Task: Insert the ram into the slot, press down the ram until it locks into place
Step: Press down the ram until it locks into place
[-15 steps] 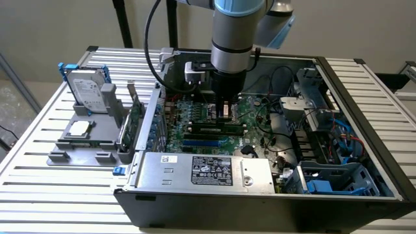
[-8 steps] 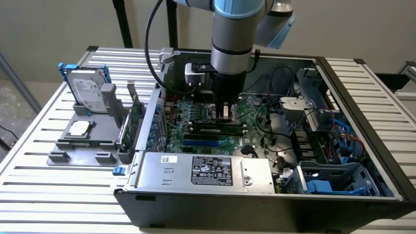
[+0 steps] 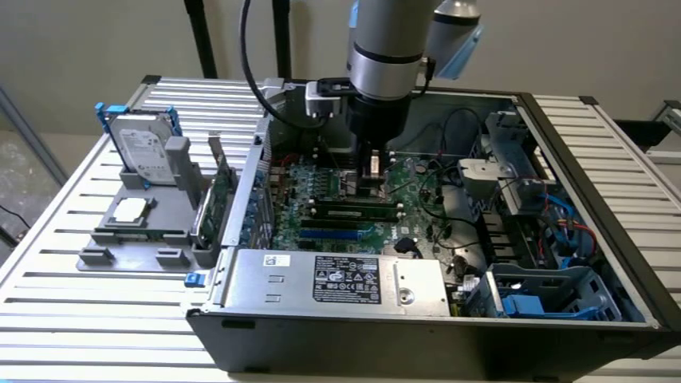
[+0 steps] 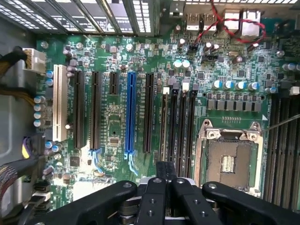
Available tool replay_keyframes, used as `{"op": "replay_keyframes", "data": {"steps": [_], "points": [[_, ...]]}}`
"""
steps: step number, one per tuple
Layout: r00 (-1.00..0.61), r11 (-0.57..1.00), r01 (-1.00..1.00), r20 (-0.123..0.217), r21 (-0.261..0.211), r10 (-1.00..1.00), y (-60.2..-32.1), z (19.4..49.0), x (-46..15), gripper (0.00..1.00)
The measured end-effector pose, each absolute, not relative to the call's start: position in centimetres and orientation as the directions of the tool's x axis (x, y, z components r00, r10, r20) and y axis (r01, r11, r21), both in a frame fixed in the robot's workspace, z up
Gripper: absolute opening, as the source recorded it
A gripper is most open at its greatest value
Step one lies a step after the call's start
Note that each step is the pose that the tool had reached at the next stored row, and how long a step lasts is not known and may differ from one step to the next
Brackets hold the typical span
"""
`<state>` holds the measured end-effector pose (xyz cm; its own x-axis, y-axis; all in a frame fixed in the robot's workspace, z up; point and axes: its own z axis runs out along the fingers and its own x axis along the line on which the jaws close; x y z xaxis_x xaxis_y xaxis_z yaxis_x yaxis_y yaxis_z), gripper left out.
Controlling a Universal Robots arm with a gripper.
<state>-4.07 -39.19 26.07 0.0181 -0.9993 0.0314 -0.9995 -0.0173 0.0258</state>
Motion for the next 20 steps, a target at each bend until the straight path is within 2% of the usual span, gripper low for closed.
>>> {"op": "replay_keyframes", "data": {"steps": [20], "points": [[0.018,-0.017,-0.999,0.031,0.028,-0.999,-39.19,26.29,-4.00,0.11]]}}
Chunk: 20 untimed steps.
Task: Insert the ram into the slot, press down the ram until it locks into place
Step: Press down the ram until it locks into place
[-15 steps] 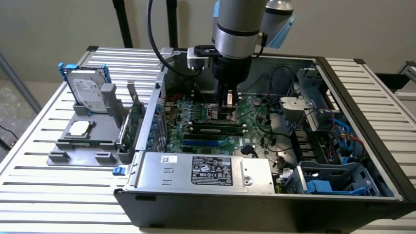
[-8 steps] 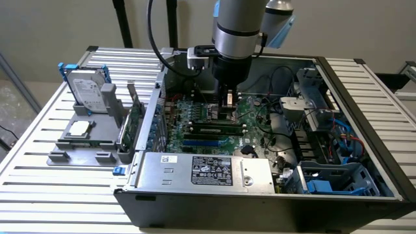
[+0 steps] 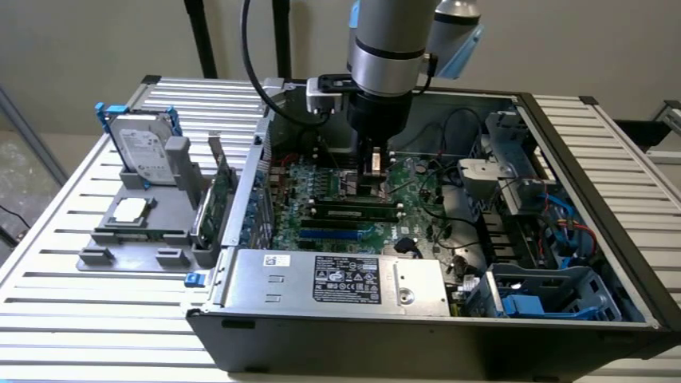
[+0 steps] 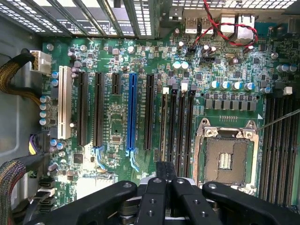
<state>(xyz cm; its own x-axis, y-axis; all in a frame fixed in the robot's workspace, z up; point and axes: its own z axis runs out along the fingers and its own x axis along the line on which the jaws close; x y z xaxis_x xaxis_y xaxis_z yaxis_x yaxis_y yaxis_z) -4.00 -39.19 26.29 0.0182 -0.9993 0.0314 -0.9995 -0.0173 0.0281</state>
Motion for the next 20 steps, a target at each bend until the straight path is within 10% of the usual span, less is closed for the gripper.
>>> {"op": "replay_keyframes", "data": {"steps": [20], "points": [[-0.241,0.242,-0.970,0.031,0.030,-0.970,-39.33,26.29,-4.00,0.11]]}}
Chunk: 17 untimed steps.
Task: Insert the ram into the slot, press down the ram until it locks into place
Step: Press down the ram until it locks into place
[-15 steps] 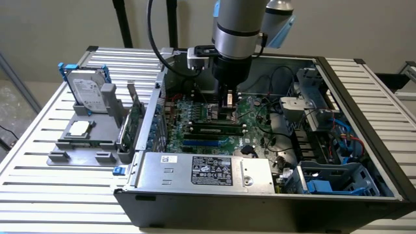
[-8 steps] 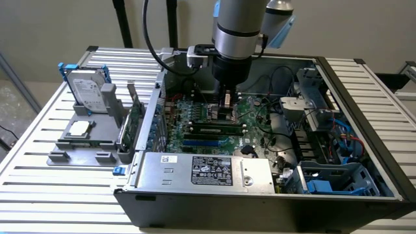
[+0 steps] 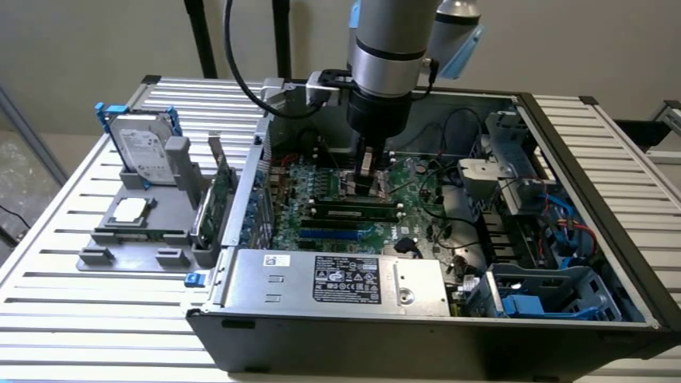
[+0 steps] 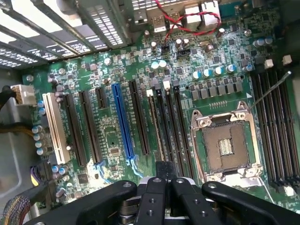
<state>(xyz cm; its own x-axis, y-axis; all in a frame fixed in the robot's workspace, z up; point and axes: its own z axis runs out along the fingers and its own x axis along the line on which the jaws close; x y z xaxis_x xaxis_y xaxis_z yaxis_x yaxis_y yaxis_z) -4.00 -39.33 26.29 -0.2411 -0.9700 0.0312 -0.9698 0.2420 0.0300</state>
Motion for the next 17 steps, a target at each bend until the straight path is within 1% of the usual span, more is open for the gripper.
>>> {"op": "replay_keyframes", "data": {"steps": [17], "points": [[-0.510,0.511,-0.859,0.031,0.030,-0.860,-39.33,26.29,-4.00,0.11]]}}
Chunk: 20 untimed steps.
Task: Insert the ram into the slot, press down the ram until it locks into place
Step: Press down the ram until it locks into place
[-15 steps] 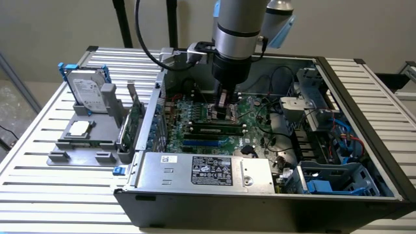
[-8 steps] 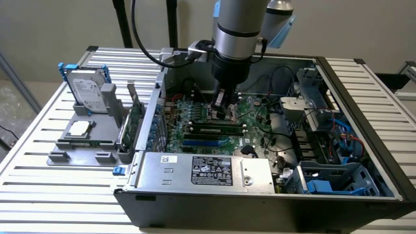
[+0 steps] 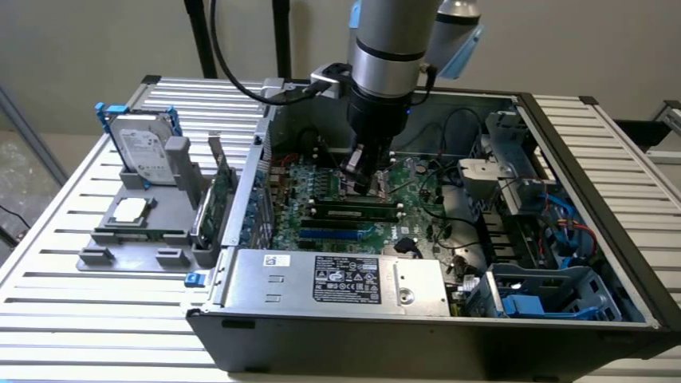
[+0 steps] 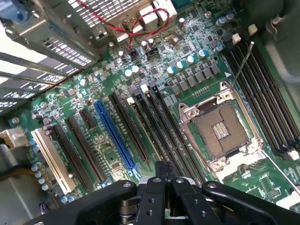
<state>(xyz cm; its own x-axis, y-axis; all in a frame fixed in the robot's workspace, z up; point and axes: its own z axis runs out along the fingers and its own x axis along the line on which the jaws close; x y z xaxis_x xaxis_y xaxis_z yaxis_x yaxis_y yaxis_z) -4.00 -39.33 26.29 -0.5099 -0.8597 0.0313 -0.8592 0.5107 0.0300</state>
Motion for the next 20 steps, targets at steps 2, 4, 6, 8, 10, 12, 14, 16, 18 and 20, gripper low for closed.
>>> {"op": "replay_keyframes", "data": {"steps": [2,4,6,8,10,12,14,16,18,20], "points": [[-0.538,0.539,-0.842,0.031,0.030,-0.842,-39.33,26.29,-4.00,0.11],[-0.566,0.567,-0.823,0.031,0.030,-0.824,-39.33,26.29,-4.00,0.11],[-0.593,0.594,-0.804,0.031,0.030,-0.805,-39.33,26.29,-4.00,0.11],[-0.619,0.620,-0.784,0.031,0.030,-0.785,-39.33,26.30,-4.00,0.11],[-0.644,0.644,-0.764,0.031,0.030,-0.765,-39.33,26.29,-4.00,0.11],[-0.668,0.669,-0.743,0.032,0.030,-0.743,-39.33,26.30,-4.00,0.11],[-0.692,0.692,-0.721,0.032,0.030,-0.722,-39.33,26.29,-4.00,0.11],[-0.714,0.715,-0.699,0.032,0.030,-0.700,-39.33,26.29,-4.00,0.11],[-0.735,0.736,-0.676,0.032,0.030,-0.677,-39.33,26.30,-4.00,0.11],[-0.756,0.757,-0.653,0.032,0.029,-0.653,-39.33,26.30,-4.00,0.11]]}}
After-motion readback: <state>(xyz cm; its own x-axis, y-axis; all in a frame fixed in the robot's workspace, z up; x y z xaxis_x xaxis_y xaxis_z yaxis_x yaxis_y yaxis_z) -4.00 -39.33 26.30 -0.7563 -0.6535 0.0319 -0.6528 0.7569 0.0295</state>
